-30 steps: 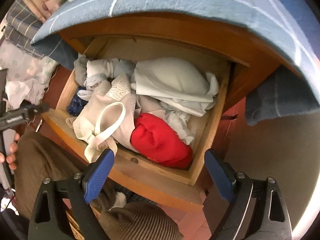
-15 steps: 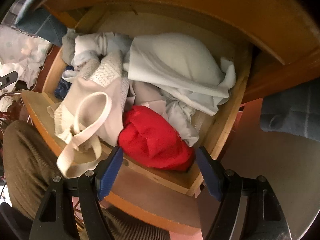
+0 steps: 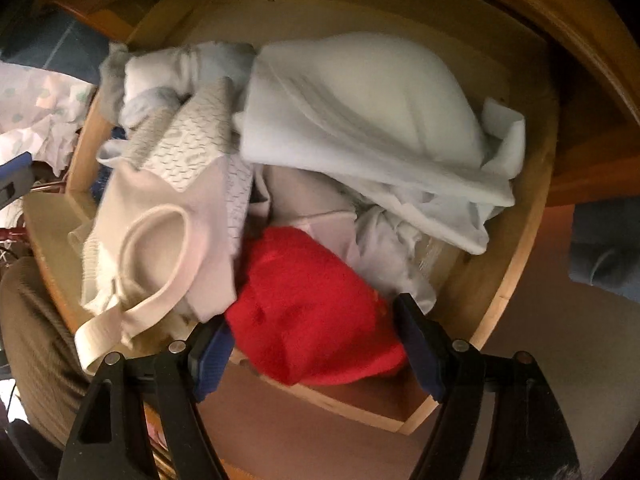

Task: Take underwear out of drawer
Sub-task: 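Reach the right tool into the drawer and close on the red knit item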

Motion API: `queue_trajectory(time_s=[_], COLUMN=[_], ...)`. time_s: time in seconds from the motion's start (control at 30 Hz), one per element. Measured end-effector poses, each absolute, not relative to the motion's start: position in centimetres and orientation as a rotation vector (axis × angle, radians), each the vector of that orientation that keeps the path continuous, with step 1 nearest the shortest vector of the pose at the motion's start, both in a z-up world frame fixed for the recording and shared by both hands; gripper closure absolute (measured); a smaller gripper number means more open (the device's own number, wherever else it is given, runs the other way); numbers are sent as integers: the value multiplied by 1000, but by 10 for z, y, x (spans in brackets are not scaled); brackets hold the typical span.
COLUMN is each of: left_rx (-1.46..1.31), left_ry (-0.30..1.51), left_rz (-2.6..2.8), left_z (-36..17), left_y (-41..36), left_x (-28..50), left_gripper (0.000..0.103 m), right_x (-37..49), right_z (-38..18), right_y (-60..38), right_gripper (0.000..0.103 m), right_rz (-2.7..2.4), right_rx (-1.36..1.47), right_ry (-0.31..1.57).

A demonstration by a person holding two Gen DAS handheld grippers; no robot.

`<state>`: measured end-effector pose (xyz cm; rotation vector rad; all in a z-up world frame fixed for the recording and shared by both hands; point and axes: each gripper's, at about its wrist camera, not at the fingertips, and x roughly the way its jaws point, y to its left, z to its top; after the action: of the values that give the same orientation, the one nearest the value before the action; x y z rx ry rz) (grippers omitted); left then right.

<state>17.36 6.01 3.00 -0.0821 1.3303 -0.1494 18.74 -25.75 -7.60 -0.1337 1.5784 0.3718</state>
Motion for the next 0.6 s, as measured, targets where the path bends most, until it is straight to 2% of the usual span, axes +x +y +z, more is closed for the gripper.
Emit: queue_trajectory(time_s=[0.07, 0.13, 0.33, 0.6], left_rx=[-80, -83, -85, -100], left_ry=[1344, 1351, 1378, 1386], left_rz=[-151, -157, -169, -213], left_z=[27, 26, 20, 21], left_y=[57, 55, 46, 27], left_x=[176, 176, 175, 169], left_gripper=[2, 2, 2, 2], right_x=[191, 192, 185, 169], right_z=[-83, -85, -83, -56], right_y=[-256, -252, -253, -268], right_gripper=[31, 41, 52, 55], right_rz=[348, 343, 289, 207], right_rx=[-135, -126, -79, 46], right_ry=[1596, 1589, 1559, 1437])
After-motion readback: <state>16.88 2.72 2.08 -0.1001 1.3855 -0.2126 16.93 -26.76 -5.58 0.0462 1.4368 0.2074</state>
